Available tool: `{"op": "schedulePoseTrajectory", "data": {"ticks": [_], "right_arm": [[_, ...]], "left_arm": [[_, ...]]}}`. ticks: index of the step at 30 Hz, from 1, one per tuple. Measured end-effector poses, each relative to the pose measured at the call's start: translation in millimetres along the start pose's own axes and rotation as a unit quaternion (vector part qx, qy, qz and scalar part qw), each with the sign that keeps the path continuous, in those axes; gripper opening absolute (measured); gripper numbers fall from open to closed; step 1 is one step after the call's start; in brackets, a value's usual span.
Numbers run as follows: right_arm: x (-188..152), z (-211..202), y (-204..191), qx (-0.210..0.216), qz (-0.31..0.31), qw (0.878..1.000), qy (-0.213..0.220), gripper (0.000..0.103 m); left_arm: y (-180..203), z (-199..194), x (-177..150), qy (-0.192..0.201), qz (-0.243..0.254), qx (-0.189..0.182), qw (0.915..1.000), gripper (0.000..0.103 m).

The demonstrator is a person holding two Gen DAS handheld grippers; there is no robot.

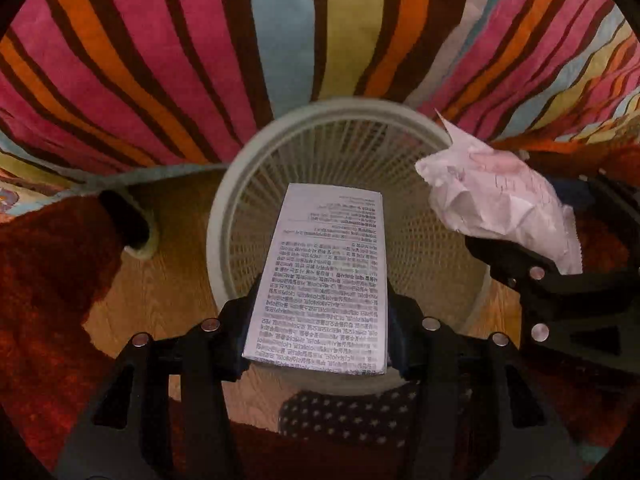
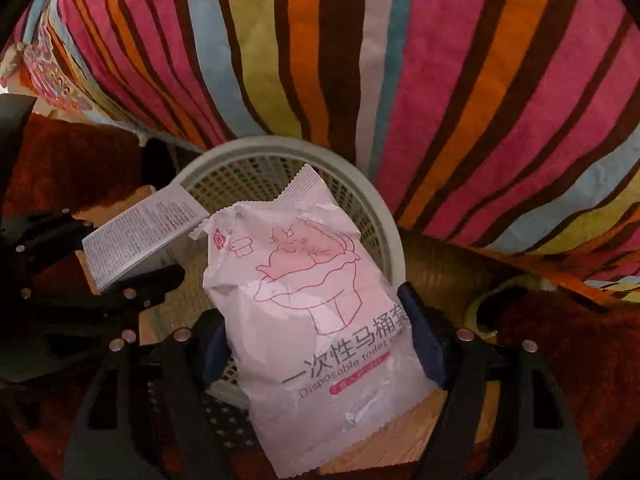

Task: Collect trash
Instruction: 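Drop the packet and white box into the wastebasket from both tools, then grasp the green box with right tool while left grasps tissue pack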

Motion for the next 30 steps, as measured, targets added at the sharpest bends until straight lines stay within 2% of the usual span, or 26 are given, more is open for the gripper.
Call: {"op": "schedulePoseTrajectory", "data": {"ticks": [2,4,5,7,13,21,26,30], "right_arm": [[-0.9,2.2,1.9,-0.013,0.006,1.000,-0.004,0.075],[-0.6,1.9,6.3,-0.015,0.018,1.000,-0.003,0.080],[-11.3,-0.8,12.8,-0.016,0.023,1.000,-0.001,0.083],[-17.2,-0.3,18.3,-0.014,0.034,0.999,0.002,0.083],[-22.7,-1.2,22.4,-0.015,0.043,0.999,0.004,0.083],[-22.2,-8.3,22.0,-0.019,0.042,0.999,0.015,0.083],[-17.4,-47.7,22.0,0.007,0.046,0.997,0.053,0.083],[-1.5,-106.5,27.6,0.046,0.041,0.992,0.114,0.083]], "left_arm": [[-2.6,1.6,-0.4,-0.003,-0.002,0.025,0.9997,0.075],[-4.5,1.3,-1.8,-0.002,-0.013,0.020,0.9997,0.080],[-4.8,0.4,-2.0,0.000,-0.017,0.020,0.9997,0.084],[-7.1,-3.4,-2.4,0.005,-0.022,0.019,0.9996,0.086],[-9.0,-3.6,-4.3,0.009,-0.024,0.014,0.9996,0.091],[-9.7,-8.3,-4.5,0.023,-0.024,0.021,0.9992,0.091],[-15.4,-42.5,-2.8,0.064,-0.035,0.028,0.9969,0.091],[-25.7,-101.2,9.0,0.117,-0.047,-0.007,0.9920,0.091]]}}
Point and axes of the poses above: each gripper's, at about its wrist camera, not at the fingertips, and z roughly the way its jaws point, y to its right, x to its top, the point moved 1 cm from there along z, roughly the way its jaws point, and after that the axes turned 4 degrees about z, right-handed, at the moved point
